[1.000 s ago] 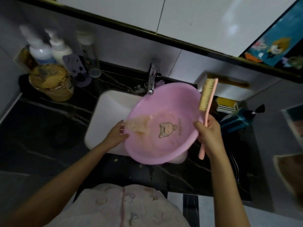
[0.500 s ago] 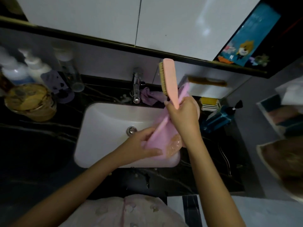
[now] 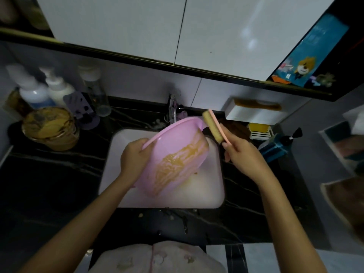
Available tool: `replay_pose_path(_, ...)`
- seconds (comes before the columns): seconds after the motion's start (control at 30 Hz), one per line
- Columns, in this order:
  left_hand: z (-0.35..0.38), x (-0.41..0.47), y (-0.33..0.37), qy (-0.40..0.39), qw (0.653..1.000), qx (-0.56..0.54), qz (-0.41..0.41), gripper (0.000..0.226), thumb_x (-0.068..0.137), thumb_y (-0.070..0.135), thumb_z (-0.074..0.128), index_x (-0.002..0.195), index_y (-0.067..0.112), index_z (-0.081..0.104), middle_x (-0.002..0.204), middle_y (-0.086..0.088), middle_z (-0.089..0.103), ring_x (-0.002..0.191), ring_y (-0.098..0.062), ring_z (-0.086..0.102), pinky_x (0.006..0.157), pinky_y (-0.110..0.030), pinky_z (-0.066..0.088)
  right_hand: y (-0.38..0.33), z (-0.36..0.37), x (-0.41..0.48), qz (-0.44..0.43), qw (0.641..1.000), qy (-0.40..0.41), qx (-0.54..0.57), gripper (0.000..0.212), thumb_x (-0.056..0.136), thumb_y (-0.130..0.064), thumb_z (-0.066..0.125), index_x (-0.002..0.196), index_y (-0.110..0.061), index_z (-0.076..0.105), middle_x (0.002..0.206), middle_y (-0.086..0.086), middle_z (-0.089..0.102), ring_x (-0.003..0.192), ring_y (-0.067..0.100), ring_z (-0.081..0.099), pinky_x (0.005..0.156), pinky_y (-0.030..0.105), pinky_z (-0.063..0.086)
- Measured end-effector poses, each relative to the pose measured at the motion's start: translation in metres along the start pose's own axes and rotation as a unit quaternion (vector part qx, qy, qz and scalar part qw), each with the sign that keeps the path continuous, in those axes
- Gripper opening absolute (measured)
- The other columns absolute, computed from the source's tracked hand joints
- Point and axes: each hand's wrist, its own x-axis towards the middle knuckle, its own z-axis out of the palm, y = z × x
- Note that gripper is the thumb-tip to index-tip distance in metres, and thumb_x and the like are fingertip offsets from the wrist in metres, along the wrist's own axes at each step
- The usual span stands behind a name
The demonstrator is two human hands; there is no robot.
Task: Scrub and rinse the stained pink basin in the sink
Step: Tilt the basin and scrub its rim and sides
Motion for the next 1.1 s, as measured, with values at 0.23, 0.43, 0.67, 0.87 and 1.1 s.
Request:
replay_pose_path(0.23,0.003,0.017,-0.004,0.018,0.998,0.064,-0.019,0.06,0.078,0.061,0.044,0.057,0.005,0.045,0.049,-0.002,0.042,0.053,-0.02,0.04,0.051,-0.031,0.032,0.0,0.048,0.021,0.037,0.999,0.011,0.013,0.042,0.098,-0.042,0.04,0.139,-0.035,0.041,0.095,0.012,0.069,0.09,0.03,0.065,0.069,0.036,0.05)
replay_pose_path(0.43,0.001,0.028,-0.013,0.026,0.994,0.1,0.022,0.061,0.077,0.069,0.033,0.05,0.015,0.039,0.045,0.003,0.04,0.053,-0.022,0.043,0.051,-0.032,0.033,-0.006,0.068,-0.001,-0.076,0.992,-0.012,-0.104,0.05,0.099,-0.038,0.037,0.147,-0.04,0.022,0.094,0.02,0.067,0.084,0.039,0.062,0.061,0.039,0.042)
replay_pose_path(0.67,0.006,0.04,-0.011,0.023,0.991,0.127,0.034,0.055,0.08,0.064,0.035,0.048,0.02,0.033,0.045,0.004,0.036,0.053,-0.023,0.042,0.052,-0.031,0.027,-0.018,0.09,-0.001,-0.098,0.993,0.015,-0.058,0.051,0.1,-0.041,0.032,0.148,-0.04,0.015,0.088,0.017,0.067,0.078,0.035,0.063,0.057,0.034,0.04)
replay_pose_path(0.87,0.013,0.046,-0.012,0.027,0.989,0.137,0.045,0.052,0.081,0.06,0.038,0.047,0.02,0.034,0.046,0.005,0.037,0.055,-0.024,0.045,0.051,-0.031,0.025,-0.001,0.091,0.015,0.024,0.996,0.074,0.043,0.052,0.1,-0.033,0.035,0.149,-0.035,0.018,0.069,0.017,0.059,0.063,0.034,0.059,0.054,0.037,0.044)
replay_pose_path(1.1,0.008,0.057,-0.02,0.02,0.99,0.129,0.059,0.061,0.075,0.067,0.031,0.057,0.012,0.048,0.054,-0.005,0.049,0.06,-0.027,0.052,0.055,-0.034,0.033,0.012,0.12,-0.006,0.02,0.992,0.118,0.036,0.052,0.095,-0.043,0.029,0.145,-0.038,0.017,0.052,0.014,0.052,0.049,0.035,0.055,0.044,0.035,0.039)
